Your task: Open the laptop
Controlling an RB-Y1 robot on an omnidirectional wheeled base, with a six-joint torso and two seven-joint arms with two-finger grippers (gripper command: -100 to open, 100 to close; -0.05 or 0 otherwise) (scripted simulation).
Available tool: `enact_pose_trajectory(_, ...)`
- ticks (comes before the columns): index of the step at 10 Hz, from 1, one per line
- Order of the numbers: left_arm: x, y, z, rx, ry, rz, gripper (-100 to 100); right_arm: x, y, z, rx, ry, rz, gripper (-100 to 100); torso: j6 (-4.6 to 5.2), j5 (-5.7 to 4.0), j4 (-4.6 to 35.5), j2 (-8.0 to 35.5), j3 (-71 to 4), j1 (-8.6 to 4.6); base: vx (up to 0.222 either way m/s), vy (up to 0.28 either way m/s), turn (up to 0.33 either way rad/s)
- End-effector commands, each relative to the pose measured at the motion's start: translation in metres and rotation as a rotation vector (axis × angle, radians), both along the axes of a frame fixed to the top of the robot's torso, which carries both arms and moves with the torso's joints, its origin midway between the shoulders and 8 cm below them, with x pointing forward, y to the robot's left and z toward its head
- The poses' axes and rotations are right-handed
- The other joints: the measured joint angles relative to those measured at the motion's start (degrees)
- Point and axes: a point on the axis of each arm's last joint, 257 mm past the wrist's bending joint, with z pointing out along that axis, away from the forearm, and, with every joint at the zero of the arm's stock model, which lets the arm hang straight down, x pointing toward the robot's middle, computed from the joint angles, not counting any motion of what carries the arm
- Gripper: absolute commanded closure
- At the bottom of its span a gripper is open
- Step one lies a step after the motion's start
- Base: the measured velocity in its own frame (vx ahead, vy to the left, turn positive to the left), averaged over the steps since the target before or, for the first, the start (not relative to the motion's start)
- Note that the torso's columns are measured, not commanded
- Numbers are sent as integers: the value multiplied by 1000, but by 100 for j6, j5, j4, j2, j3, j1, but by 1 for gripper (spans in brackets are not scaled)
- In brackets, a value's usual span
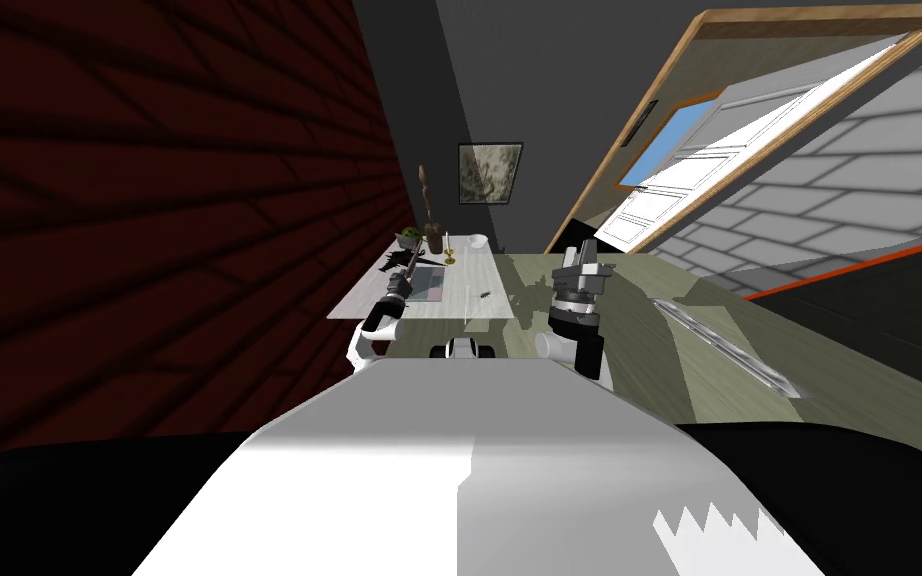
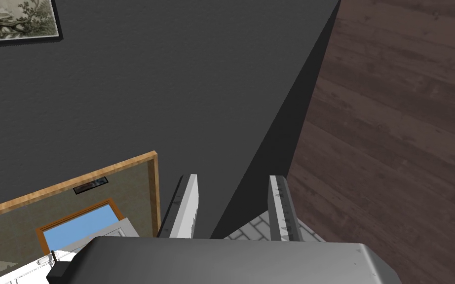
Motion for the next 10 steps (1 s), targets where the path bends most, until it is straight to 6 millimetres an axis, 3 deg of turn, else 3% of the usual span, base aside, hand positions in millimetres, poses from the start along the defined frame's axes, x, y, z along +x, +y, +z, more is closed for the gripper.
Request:
enact_pose_trajectory(1,3,6,-12,87,4,9,100,0,0,0,0,0,0,0,-2,-3,2,6,3,-2,-18,-75,-8)
enact_pose_trajectory(8,11,24,-52,391,14,10,100,0,0,0,0,0,0,0,16,-13,10,8,4,-30,-6,-89,-8)
enact_pose_trajectory(10,11,24,-58,406,19,14,100,0,0,0,0,0,0,0,10,-13,17,15,7,-13,-4,-38,29)
